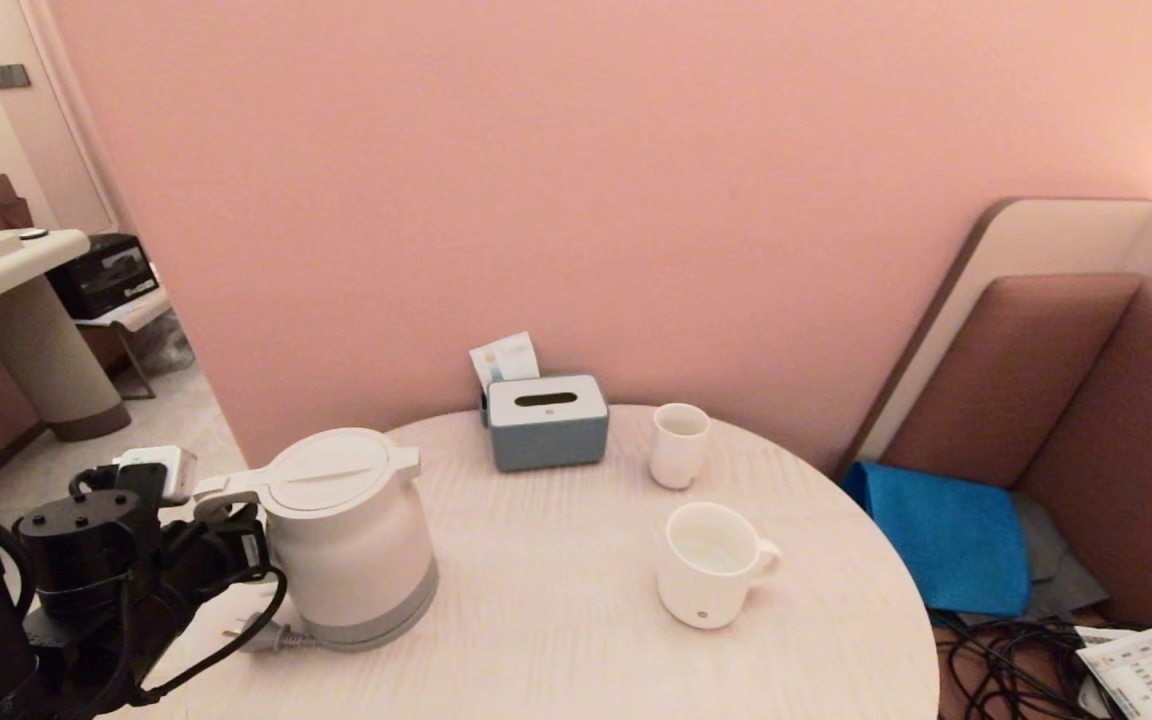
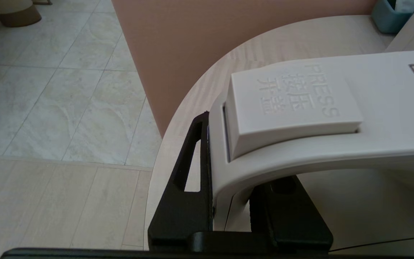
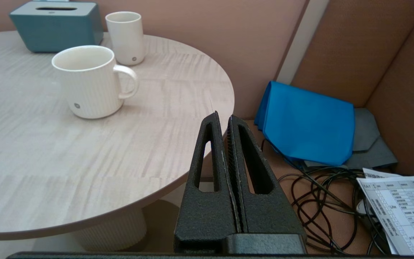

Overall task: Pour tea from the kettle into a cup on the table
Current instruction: Put down the kettle on the table

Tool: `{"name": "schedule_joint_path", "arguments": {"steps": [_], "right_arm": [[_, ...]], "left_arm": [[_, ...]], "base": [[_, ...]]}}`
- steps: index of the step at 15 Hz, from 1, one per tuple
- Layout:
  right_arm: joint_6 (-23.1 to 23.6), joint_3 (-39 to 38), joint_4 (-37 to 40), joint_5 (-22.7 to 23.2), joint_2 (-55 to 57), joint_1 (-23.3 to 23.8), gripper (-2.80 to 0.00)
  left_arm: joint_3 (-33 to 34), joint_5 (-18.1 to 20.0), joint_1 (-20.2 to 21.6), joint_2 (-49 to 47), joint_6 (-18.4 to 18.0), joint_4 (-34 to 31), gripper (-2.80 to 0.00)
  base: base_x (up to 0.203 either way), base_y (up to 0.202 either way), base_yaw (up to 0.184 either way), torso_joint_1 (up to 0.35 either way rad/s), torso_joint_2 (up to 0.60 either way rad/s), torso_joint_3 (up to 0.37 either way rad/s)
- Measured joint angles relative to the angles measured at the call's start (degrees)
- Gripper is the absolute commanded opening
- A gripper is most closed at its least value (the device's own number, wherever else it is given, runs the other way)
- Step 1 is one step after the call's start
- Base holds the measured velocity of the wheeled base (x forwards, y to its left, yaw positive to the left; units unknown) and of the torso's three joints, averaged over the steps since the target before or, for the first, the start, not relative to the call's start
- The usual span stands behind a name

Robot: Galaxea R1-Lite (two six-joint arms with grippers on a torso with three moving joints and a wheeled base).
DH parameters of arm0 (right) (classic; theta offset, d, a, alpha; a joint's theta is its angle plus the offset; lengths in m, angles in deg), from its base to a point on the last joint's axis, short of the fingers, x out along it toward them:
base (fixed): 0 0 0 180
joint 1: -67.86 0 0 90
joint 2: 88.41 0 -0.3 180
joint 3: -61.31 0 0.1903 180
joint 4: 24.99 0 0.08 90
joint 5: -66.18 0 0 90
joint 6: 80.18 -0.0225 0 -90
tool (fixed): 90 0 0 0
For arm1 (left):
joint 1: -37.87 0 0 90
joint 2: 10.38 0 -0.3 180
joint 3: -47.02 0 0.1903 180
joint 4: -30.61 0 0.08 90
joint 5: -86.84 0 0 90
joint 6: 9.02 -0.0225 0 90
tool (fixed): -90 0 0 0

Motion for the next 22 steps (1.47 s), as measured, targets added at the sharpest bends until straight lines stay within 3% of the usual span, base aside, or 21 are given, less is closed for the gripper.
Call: {"name": "schedule_joint_path", "arguments": {"steps": [4,5,6,22], "right_arm": [[-0.02,0.00,-0.02,0.00,0.00,0.00,-2.80],[-0.02,0.00,0.00,0.00,0.00,0.00,-2.80],[0.00,0.00,-0.02,0.00,0.00,0.00,-2.80],[-0.02,0.00,-0.02,0.00,0.00,0.00,-2.80]], "left_arm": [[0.05,-0.02,0.02,0.00,-0.16,0.06,-2.80],[0.09,0.00,0.02,0.00,-0.16,0.09,-0.40],[0.20,0.01,0.02,0.04,-0.14,0.11,0.00],[5.26,0.07,0.16,2.59,0.59,0.13,0.00]], "base": [[0.000,0.000,0.000,0.000,0.00,0.000],[0.000,0.000,0.000,0.000,0.00,0.000],[0.000,0.000,0.000,0.000,0.00,0.000],[0.000,0.000,0.000,0.000,0.00,0.000]]}}
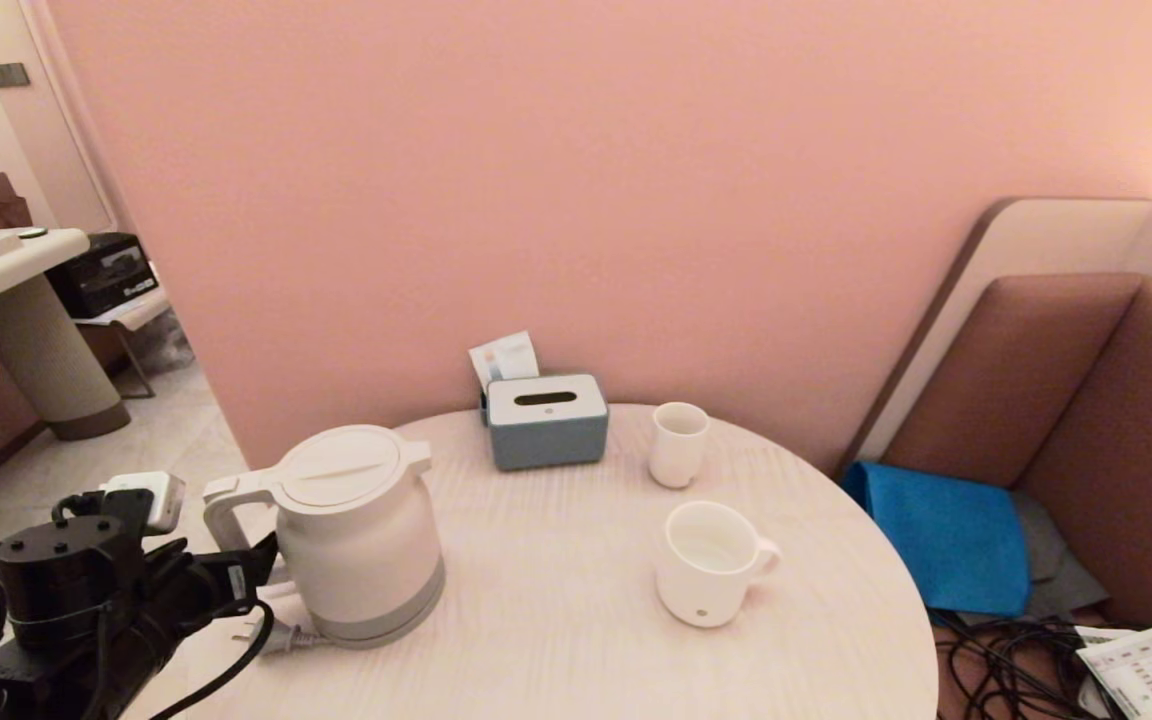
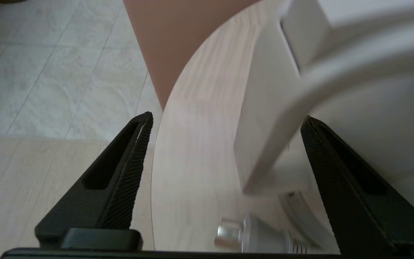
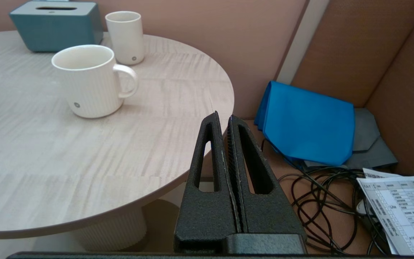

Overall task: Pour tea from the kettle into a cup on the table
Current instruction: Pick up the cup

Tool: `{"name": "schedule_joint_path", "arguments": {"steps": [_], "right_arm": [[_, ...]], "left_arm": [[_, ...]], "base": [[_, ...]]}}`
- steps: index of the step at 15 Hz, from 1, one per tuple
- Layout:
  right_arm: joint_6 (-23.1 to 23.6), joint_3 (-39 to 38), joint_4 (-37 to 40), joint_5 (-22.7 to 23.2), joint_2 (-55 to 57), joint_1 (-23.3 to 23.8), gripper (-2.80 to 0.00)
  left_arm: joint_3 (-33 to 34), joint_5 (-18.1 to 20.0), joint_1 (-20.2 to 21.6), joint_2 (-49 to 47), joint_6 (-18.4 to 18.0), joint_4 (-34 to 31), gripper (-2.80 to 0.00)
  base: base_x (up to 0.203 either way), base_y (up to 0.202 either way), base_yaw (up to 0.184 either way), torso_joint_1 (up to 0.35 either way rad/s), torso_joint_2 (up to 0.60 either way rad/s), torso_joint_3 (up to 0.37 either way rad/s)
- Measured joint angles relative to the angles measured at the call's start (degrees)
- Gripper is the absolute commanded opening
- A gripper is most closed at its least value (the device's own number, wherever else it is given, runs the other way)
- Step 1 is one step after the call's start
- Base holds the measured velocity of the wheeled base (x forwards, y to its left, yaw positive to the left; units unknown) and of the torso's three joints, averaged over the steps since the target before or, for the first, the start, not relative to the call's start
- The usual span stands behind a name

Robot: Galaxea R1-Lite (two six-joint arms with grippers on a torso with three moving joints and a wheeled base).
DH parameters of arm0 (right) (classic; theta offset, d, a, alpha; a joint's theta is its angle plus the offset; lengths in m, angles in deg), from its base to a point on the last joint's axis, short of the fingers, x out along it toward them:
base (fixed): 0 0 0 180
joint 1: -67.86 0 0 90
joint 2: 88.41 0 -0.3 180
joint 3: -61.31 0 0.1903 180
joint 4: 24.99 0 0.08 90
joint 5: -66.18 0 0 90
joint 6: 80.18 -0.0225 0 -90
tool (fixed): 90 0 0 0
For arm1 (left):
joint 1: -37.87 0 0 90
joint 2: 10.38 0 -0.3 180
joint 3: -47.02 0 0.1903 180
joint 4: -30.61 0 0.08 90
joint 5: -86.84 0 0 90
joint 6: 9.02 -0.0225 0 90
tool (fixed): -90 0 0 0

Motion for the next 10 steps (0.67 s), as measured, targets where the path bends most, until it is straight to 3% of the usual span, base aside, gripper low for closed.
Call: {"name": "schedule_joint_path", "arguments": {"steps": [4,10], "right_arm": [[0.02,0.00,0.02,0.00,0.00,0.00,-2.80],[0.02,0.00,0.02,0.00,0.00,0.00,-2.80]], "left_arm": [[2.83,0.05,0.04,2.08,2.21,-0.02,0.00],[5.13,0.14,0.15,8.15,1.99,-0.44,0.00]], "base": [[0.000,0.000,0.000,0.000,0.00,0.000],[0.000,0.000,0.000,0.000,0.00,0.000]]}}
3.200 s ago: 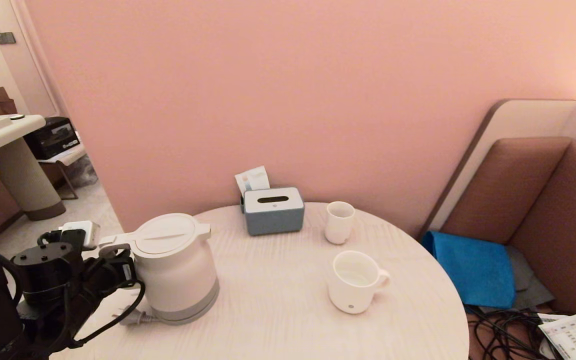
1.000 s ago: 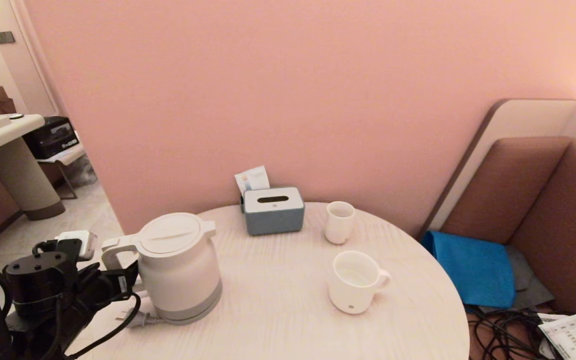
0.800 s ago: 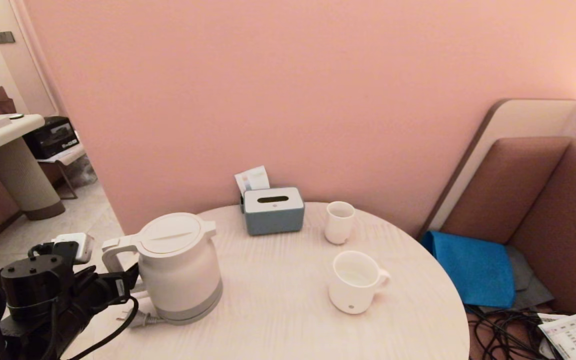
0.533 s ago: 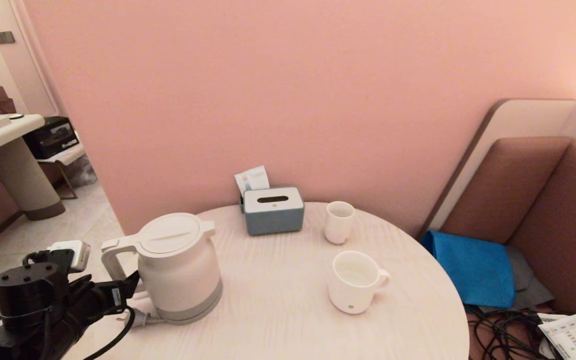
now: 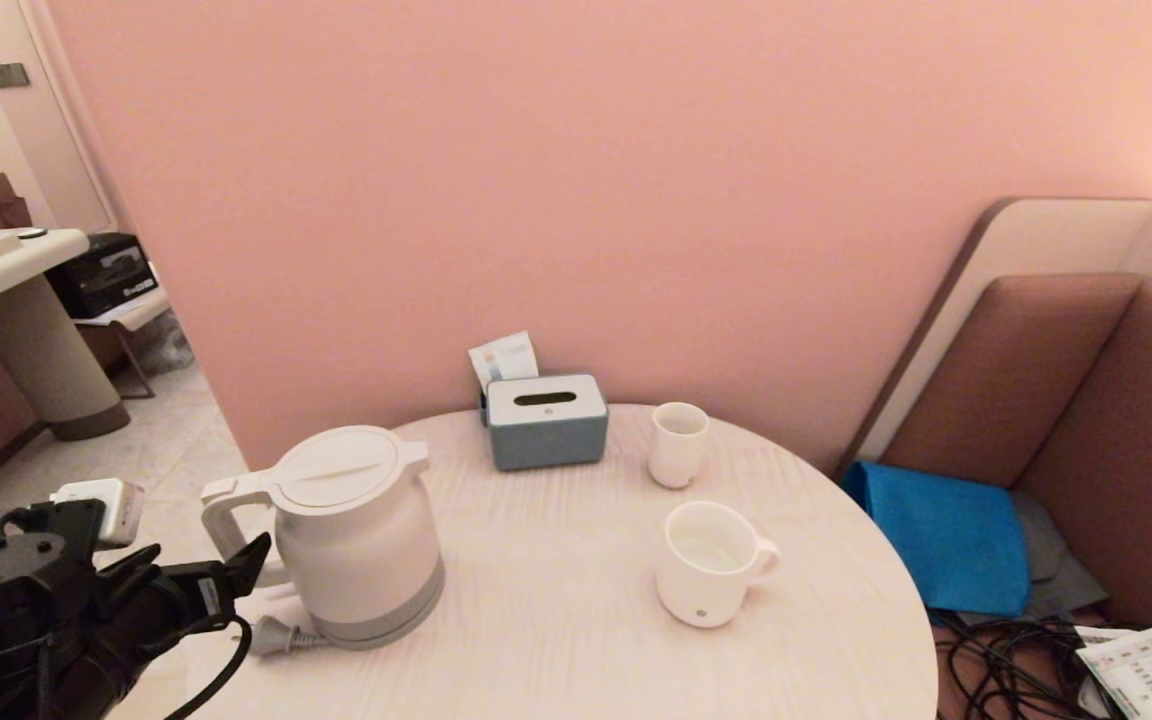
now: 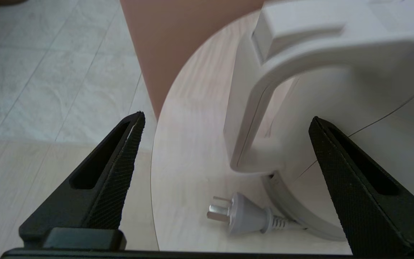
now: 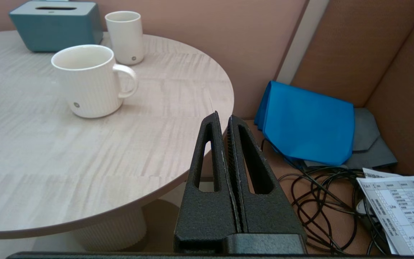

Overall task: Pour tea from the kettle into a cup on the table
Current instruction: Pick up the cup

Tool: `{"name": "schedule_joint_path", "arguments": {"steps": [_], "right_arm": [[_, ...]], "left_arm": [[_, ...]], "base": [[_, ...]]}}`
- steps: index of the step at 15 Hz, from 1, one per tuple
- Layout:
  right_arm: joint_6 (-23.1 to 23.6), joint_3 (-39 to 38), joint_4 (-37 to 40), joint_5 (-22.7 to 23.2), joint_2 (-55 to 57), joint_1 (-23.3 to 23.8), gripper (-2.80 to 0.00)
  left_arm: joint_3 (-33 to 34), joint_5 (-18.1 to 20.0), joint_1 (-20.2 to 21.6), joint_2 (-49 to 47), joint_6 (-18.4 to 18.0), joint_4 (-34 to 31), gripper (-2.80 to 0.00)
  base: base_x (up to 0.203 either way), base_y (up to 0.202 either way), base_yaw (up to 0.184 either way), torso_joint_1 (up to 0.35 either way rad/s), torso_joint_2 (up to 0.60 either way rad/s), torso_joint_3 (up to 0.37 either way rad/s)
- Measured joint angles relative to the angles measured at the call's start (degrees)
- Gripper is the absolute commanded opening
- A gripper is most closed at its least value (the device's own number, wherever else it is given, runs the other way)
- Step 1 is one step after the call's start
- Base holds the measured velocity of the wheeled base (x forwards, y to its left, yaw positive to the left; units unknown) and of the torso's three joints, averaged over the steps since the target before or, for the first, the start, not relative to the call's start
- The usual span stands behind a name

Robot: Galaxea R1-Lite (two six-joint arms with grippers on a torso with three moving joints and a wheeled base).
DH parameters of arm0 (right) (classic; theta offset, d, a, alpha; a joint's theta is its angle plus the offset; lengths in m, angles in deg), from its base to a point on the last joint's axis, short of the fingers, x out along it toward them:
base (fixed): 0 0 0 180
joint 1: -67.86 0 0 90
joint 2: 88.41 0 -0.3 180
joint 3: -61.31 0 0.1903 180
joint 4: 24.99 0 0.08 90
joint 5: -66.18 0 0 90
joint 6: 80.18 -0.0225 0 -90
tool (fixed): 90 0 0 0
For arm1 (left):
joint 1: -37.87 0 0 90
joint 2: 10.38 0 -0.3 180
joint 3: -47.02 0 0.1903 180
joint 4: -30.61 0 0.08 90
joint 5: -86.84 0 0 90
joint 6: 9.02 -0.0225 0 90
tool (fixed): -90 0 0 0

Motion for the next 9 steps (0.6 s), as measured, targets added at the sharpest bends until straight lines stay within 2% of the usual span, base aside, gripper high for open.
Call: {"name": "schedule_joint_path", "arguments": {"steps": [2,5,7,9], "right_arm": [[0.00,0.00,0.00,0.00,0.00,0.00,-2.80],[0.01,0.00,0.00,0.00,0.00,0.00,-2.80],[-0.01,0.00,0.00,0.00,0.00,0.00,-2.80],[0.00,0.00,-0.02,0.00,0.00,0.00,-2.80]], "left_arm": [[0.11,0.00,-0.04,2.41,-0.11,-1.70,0.00],[0.18,0.00,-0.01,6.60,-0.63,-7.95,0.00],[-0.76,0.00,-0.01,10.39,-1.05,-14.42,0.00],[-3.53,0.15,-0.09,15.87,-1.12,-23.96,0.00]], "base": [[0.000,0.000,0.000,0.000,0.00,0.000],[0.000,0.000,0.000,0.000,0.00,0.000],[0.000,0.000,0.000,0.000,0.00,0.000],[0.000,0.000,0.000,0.000,0.00,0.000]]}}
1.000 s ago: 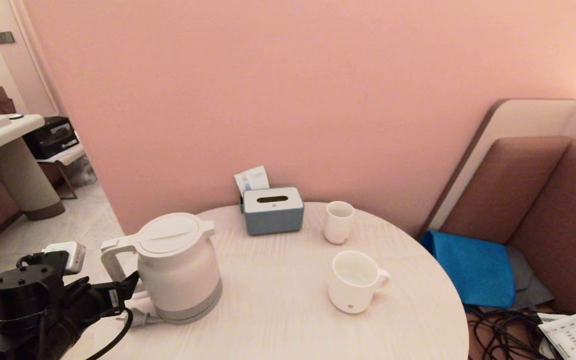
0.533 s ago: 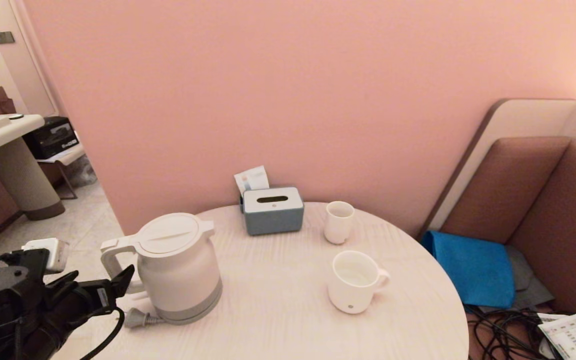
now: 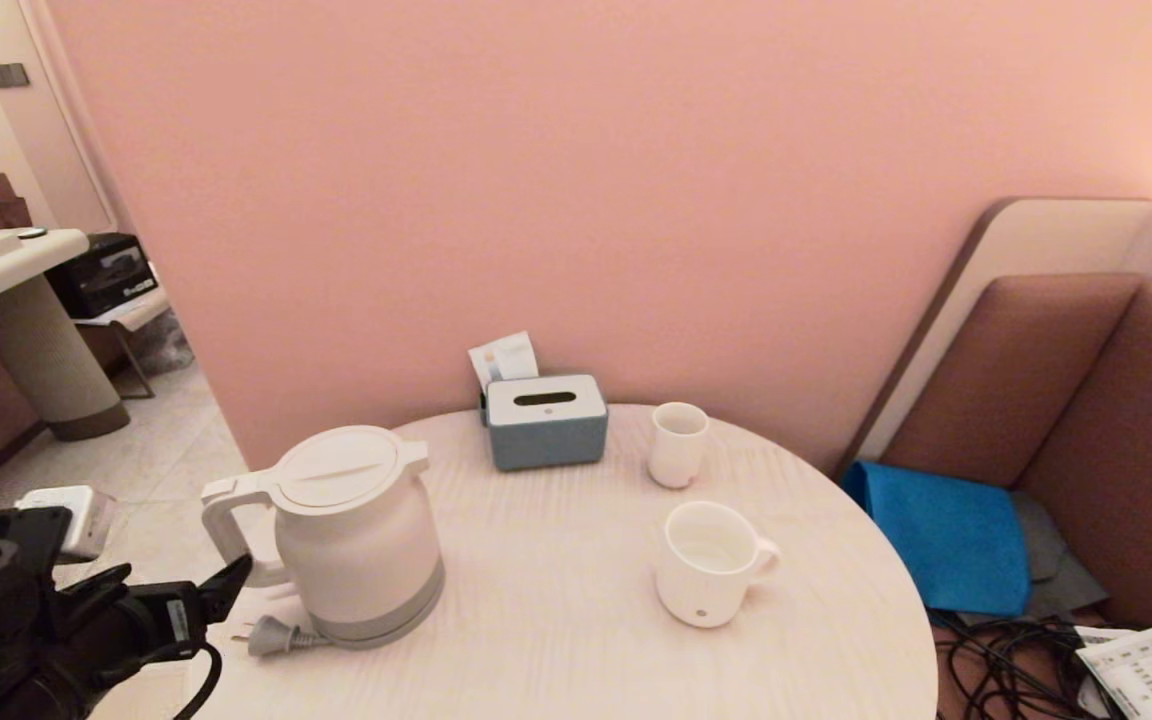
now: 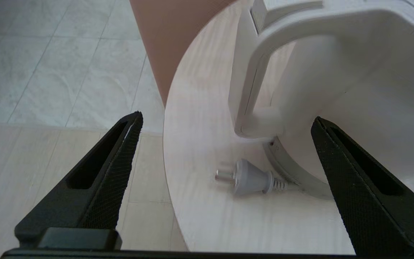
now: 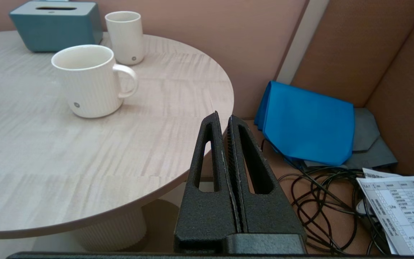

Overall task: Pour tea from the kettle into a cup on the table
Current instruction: Pick up the cup

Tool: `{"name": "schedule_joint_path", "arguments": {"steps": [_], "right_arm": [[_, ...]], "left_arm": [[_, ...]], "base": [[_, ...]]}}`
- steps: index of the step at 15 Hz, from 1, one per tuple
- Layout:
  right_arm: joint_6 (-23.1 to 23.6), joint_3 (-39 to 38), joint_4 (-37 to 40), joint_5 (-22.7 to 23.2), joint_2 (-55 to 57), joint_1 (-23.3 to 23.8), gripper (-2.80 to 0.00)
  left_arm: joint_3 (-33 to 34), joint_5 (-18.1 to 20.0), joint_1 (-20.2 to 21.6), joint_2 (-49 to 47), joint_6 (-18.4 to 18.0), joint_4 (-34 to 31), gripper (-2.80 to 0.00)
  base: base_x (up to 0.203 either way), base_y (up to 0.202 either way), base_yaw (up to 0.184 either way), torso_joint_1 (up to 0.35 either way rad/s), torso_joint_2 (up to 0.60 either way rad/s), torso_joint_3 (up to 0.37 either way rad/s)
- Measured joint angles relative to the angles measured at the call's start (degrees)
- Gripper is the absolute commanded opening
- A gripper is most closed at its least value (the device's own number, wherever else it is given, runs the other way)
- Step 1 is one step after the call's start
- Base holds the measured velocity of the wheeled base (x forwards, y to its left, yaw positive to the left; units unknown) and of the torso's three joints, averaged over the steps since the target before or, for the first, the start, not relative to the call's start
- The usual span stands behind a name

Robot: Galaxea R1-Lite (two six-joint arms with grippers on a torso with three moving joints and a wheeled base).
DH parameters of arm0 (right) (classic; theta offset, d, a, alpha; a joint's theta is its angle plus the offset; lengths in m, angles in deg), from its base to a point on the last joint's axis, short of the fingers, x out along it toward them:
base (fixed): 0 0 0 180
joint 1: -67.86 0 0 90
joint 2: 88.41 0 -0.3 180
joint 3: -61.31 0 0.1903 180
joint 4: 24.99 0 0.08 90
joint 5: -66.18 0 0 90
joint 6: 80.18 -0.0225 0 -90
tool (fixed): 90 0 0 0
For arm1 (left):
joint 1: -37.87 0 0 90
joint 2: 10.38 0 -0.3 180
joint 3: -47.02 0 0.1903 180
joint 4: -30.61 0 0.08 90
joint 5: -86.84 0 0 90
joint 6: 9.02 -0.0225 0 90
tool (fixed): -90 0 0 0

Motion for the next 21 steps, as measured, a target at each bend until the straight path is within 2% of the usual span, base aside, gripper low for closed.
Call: {"name": "schedule_joint_path", "arguments": {"steps": [3,7,11,16,18,21], "right_arm": [[0.00,0.00,0.02,0.00,0.00,0.00,-2.80],[-0.02,0.00,0.02,0.00,0.00,0.00,-2.80],[0.00,0.00,0.02,0.00,0.00,0.00,-2.80],[0.00,0.00,0.00,0.00,0.00,0.00,-2.80],[0.00,0.00,0.00,0.00,0.00,0.00,-2.80],[0.00,0.00,0.01,0.00,0.00,0.00,-2.80]], "left_arm": [[-7.26,0.13,-0.06,10.30,0.75,-19.98,0.00],[-16.11,-0.09,-0.11,23.10,1.53,-51.67,0.00],[-20.31,-0.21,-0.11,33.88,1.76,-75.37,0.00],[-22.89,-5.56,0.00,51.17,1.12,-84.46,0.00],[-25.46,-6.60,0.02,59.15,0.58,-89.72,0.00],[-28.02,-7.03,0.32,68.54,-1.89,-93.38,0.00]], "base": [[0.000,0.000,0.000,0.000,0.00,0.000],[0.000,0.000,0.000,0.000,0.00,0.000],[0.000,0.000,0.000,0.000,0.00,0.000],[0.000,0.000,0.000,0.000,0.00,0.000],[0.000,0.000,0.000,0.000,0.00,0.000],[0.000,0.000,0.000,0.000,0.00,0.000]]}}
